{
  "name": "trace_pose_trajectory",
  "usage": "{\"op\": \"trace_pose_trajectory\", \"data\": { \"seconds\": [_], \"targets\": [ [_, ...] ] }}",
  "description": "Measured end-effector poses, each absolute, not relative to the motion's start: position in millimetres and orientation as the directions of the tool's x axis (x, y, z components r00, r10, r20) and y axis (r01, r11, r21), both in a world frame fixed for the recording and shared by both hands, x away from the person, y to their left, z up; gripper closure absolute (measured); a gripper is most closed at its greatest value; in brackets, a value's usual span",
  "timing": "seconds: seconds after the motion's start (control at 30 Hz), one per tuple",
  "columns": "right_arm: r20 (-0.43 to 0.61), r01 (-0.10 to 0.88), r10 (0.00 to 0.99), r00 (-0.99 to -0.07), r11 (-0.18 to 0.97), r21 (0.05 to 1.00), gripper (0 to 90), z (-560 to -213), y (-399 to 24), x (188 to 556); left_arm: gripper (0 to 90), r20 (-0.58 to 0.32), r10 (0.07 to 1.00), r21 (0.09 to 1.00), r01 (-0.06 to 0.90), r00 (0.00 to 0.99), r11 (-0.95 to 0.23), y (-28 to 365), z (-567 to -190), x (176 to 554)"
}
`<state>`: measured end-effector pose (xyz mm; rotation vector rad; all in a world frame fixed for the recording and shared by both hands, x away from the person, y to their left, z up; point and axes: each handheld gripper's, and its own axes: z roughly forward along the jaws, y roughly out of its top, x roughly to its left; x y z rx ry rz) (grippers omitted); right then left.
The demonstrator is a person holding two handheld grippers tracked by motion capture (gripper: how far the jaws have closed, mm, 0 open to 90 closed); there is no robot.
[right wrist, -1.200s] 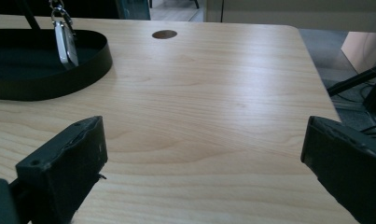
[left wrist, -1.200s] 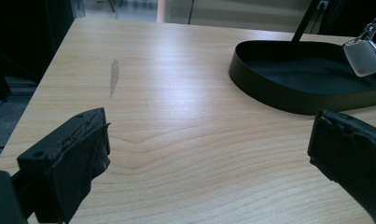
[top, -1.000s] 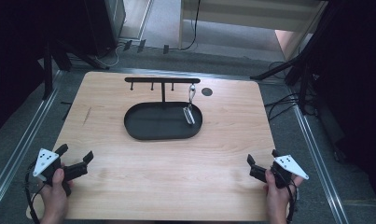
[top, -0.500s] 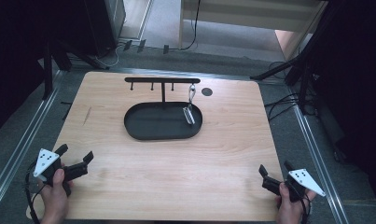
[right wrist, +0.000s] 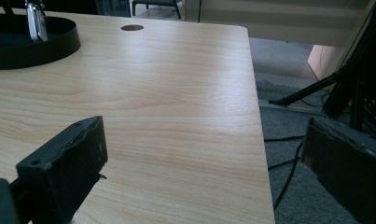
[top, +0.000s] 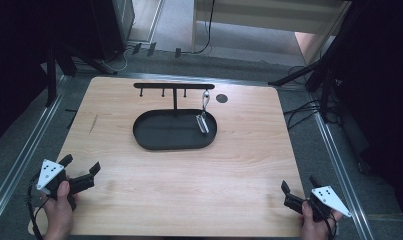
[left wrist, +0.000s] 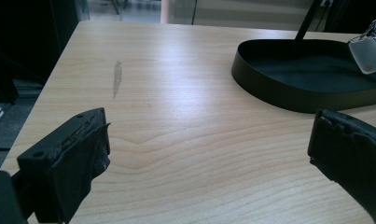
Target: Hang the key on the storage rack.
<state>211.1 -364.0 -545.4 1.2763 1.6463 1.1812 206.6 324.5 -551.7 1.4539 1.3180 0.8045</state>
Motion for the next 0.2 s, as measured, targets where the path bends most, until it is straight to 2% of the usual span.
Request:
{"op": "trace_pose_trajectory", "data": {
  "seconds": [0.2],
  "targets": [
    [0.012, 0.318, 0.966, -0.257, 0.073, 0.945, 0.2, -545.2, -363.9, 213.4, 0.0, -0.131, 0.972, 0.944, 0.324, 0.197, 0.062, 324.7, -551.6, 206.2]
  ]
}}
